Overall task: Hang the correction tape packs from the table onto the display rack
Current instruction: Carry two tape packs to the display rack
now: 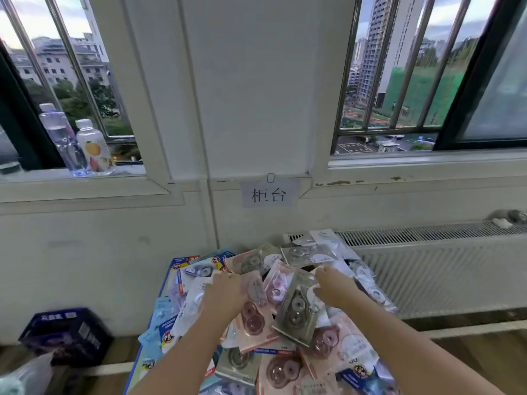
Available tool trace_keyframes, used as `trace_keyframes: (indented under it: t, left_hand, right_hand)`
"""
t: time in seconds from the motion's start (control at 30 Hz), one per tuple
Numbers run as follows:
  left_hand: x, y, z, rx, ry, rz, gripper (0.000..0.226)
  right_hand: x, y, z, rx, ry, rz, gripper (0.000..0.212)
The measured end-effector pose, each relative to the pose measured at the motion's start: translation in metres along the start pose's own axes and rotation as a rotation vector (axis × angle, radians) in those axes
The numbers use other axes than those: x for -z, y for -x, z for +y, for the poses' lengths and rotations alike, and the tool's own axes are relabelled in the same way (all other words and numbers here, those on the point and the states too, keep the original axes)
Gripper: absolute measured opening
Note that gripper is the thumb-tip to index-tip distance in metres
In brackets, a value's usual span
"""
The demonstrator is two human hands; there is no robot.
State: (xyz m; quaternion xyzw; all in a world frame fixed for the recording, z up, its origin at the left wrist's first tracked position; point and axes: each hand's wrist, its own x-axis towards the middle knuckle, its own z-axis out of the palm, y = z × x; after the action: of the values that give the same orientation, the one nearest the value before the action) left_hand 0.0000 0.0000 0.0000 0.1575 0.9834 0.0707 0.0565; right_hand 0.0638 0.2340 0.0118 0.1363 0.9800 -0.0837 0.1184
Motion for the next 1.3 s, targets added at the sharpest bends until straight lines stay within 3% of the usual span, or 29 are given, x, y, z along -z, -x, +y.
trace_keyframes:
  t: [0.13, 0.27, 0.43, 0.57, 0.63, 0.73, 0.9, 1.17, 1.3]
  left_hand:
    - [-0.024, 0.017, -0.006, 0.191, 0.198, -0.019, 0.049]
    - [-0.036, 0.025, 0.004, 0.297, 0.383, -0.005, 0.062]
    - [-0.048, 0.029, 0.012, 0.359, 0.545, 0.005, 0.058]
    - [-0.044, 0.029, 0.014, 0.377, 0.654, 0.021, 0.066]
    - [-0.047, 0.028, 0.011, 0.388, 0.791, -0.001, 0.06]
    - [-0.051, 0.029, 0.004, 0.372, 0.982, 0.013, 0.042]
    - [-0.045, 0.028, -0.005, 0.299, 1.117, 0.011, 0.015]
    - [-0.012, 0.016, 0.03, 0.048, 1.394, -0.06, 0.006]
    - [-0.001, 0.019, 0.071, -0.097, 1.389, -0.094, 0.005]
  right_hand:
    - [-0.023, 0.014, 0.006, -0.178, -0.176, -0.017, 0.044]
    - [-0.041, 0.022, -0.005, -0.378, -0.549, 0.049, 0.048]
    - [-0.061, 0.023, -0.023, -0.539, -0.787, 0.063, 0.095]
    - [-0.063, 0.02, -0.028, -0.6, -0.985, 0.135, 0.08]
    - [-0.064, 0.023, -0.029, -0.607, -1.102, 0.157, 0.068]
    - [-0.065, 0.03, -0.031, -0.549, -1.218, 0.226, 0.02]
    - [-0.052, 0.045, -0.029, -0.496, -1.355, 0.235, 0.033]
    - [-0.039, 0.069, -0.01, -0.552, -1.441, 0.446, 0.026]
    - [-0.024, 0.099, 0.011, -0.588, -1.52, 0.522, 0.024]
